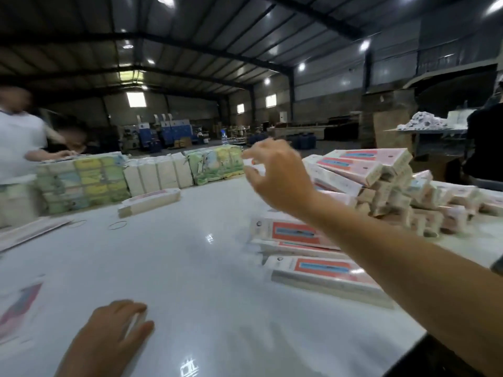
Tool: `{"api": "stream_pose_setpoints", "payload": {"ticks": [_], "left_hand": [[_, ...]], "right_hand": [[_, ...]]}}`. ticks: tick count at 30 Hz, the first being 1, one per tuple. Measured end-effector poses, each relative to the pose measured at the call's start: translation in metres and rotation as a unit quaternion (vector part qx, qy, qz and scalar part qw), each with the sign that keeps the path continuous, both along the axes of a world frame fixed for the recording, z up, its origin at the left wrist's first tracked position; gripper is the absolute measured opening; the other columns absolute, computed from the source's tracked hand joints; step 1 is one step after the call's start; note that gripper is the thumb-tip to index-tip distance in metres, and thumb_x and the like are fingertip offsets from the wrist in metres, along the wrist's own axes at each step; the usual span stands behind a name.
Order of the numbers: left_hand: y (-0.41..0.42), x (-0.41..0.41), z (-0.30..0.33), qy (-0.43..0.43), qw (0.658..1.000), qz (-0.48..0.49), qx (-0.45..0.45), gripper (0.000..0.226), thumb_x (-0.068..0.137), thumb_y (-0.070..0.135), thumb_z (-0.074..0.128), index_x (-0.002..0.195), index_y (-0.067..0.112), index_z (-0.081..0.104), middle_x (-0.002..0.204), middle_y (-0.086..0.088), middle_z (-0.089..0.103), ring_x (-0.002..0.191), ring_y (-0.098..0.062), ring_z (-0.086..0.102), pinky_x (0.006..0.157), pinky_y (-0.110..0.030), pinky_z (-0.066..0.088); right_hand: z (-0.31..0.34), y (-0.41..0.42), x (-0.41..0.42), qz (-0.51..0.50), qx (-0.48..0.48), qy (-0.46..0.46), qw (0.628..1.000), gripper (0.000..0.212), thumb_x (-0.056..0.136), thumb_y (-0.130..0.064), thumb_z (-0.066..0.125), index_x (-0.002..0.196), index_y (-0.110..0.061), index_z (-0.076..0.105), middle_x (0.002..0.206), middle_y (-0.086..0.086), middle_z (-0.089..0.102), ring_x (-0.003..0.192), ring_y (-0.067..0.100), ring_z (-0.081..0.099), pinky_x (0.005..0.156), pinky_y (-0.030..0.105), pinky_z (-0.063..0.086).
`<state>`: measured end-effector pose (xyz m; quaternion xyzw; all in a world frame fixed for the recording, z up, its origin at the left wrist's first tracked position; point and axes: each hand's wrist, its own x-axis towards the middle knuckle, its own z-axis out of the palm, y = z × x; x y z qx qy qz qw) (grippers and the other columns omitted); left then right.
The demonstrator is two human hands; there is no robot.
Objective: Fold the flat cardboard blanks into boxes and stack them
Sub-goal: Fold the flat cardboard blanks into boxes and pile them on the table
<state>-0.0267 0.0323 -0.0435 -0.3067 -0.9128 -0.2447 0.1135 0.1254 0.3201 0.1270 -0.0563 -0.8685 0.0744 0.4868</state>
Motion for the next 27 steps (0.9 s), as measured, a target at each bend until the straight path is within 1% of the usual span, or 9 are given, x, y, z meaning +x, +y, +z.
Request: {"api": "stream_pose_setpoints", "payload": {"ticks": [3, 5, 7, 12, 16, 19, 21, 24, 27], "left_hand": [[0.004, 0.015, -0.006, 0.023, 0.999, -0.028, -0.016, 0.032, 0.085, 0.040, 0.063, 0.112, 0.024, 0.065, 0.121, 0.004, 0.059, 0.116, -0.015, 0.049, 0.101, -0.033, 0.036], [-0.002, 0.018, -0.005, 0.038, 0.999, -0.015, -0.015, 0.028, 0.089, 0.040, 0.057, 0.114, 0.027, 0.060, 0.121, 0.011, 0.056, 0.115, -0.010, 0.045, 0.100, -0.028, 0.034], [-0.002, 0.021, -0.006, 0.042, 0.999, -0.010, 0.004, 0.029, 0.090, 0.042, 0.053, 0.115, 0.028, 0.058, 0.122, 0.013, 0.055, 0.115, -0.009, 0.043, 0.099, -0.024, 0.033], [0.002, 0.028, 0.001, 0.021, 1.000, -0.005, -0.022, 0.038, 0.087, 0.047, 0.052, 0.120, 0.028, 0.058, 0.125, 0.012, 0.053, 0.119, -0.010, 0.040, 0.097, -0.023, 0.032], [-0.011, 0.015, 0.017, -0.088, 0.996, 0.002, 0.024, 0.040, 0.085, 0.046, 0.056, 0.120, 0.027, 0.059, 0.127, 0.009, 0.055, 0.116, -0.011, 0.048, 0.097, -0.028, 0.038], [-0.061, -0.029, 0.053, -0.115, 0.984, 0.107, 0.084, 0.039, 0.083, 0.038, 0.064, 0.118, 0.021, 0.061, 0.124, 0.003, 0.058, 0.103, -0.016, 0.058, 0.091, -0.031, 0.046], [-0.113, -0.058, 0.072, -0.088, 0.968, 0.233, 0.028, 0.042, 0.081, 0.039, 0.065, 0.117, 0.018, 0.058, 0.124, -0.002, 0.058, 0.105, -0.022, 0.056, 0.089, -0.034, 0.047], [-0.189, -0.082, 0.069, -0.114, 0.891, 0.427, -0.098, 0.087, 0.070, 0.070, 0.062, 0.132, 0.013, 0.040, 0.141, -0.013, 0.036, 0.128, -0.031, 0.032, 0.097, -0.044, 0.033], [-0.225, -0.094, 0.056, -0.138, 0.857, 0.470, -0.157, 0.115, 0.054, 0.083, 0.063, 0.139, 0.012, 0.030, 0.144, -0.014, 0.024, 0.132, -0.033, 0.021, 0.101, -0.048, 0.026]], "right_hand": [[-0.069, -0.066, -0.027, 0.080, 0.001, -0.151, 0.985, 0.032, 0.092, -0.027, 0.052, 0.120, -0.020, 0.064, 0.126, 0.004, 0.061, 0.119, 0.023, 0.048, 0.100, 0.039, 0.035], [-0.112, -0.088, -0.042, 0.070, 0.001, -0.278, 0.958, 0.035, 0.096, -0.031, 0.045, 0.127, -0.022, 0.058, 0.134, 0.002, 0.054, 0.127, 0.023, 0.041, 0.104, 0.035, 0.031], [-0.144, -0.096, -0.050, 0.060, 0.007, -0.341, 0.938, 0.034, 0.096, -0.031, 0.040, 0.123, -0.021, 0.058, 0.131, 0.000, 0.053, 0.126, 0.023, 0.041, 0.102, 0.032, 0.034], [-0.168, -0.091, -0.056, 0.064, -0.013, -0.343, 0.937, 0.031, 0.097, -0.034, 0.039, 0.110, -0.022, 0.063, 0.119, -0.008, 0.057, 0.119, 0.018, 0.048, 0.095, 0.031, 0.040], [-0.171, -0.092, -0.056, 0.055, -0.019, -0.311, 0.949, 0.028, 0.095, -0.033, 0.044, 0.109, -0.020, 0.066, 0.118, -0.006, 0.061, 0.114, 0.014, 0.050, 0.091, 0.031, 0.042], [-0.169, -0.095, -0.056, 0.065, -0.020, -0.299, 0.952, 0.027, 0.095, -0.033, 0.047, 0.112, -0.028, 0.067, 0.122, -0.011, 0.060, 0.116, 0.011, 0.051, 0.093, 0.029, 0.041], [-0.168, -0.095, -0.057, 0.067, -0.022, -0.306, 0.950, 0.028, 0.095, -0.034, 0.048, 0.118, -0.034, 0.064, 0.127, -0.017, 0.056, 0.123, 0.010, 0.047, 0.097, 0.026, 0.038], [-0.169, -0.098, -0.060, 0.048, -0.034, -0.332, 0.941, 0.029, 0.093, -0.033, 0.052, 0.119, -0.035, 0.064, 0.131, -0.014, 0.055, 0.126, 0.012, 0.045, 0.100, 0.027, 0.036], [-0.172, -0.097, -0.069, 0.029, -0.068, -0.352, 0.933, 0.026, 0.087, -0.023, 0.062, 0.112, -0.025, 0.071, 0.127, -0.001, 0.061, 0.123, 0.024, 0.050, 0.103, 0.038, 0.038]]}}
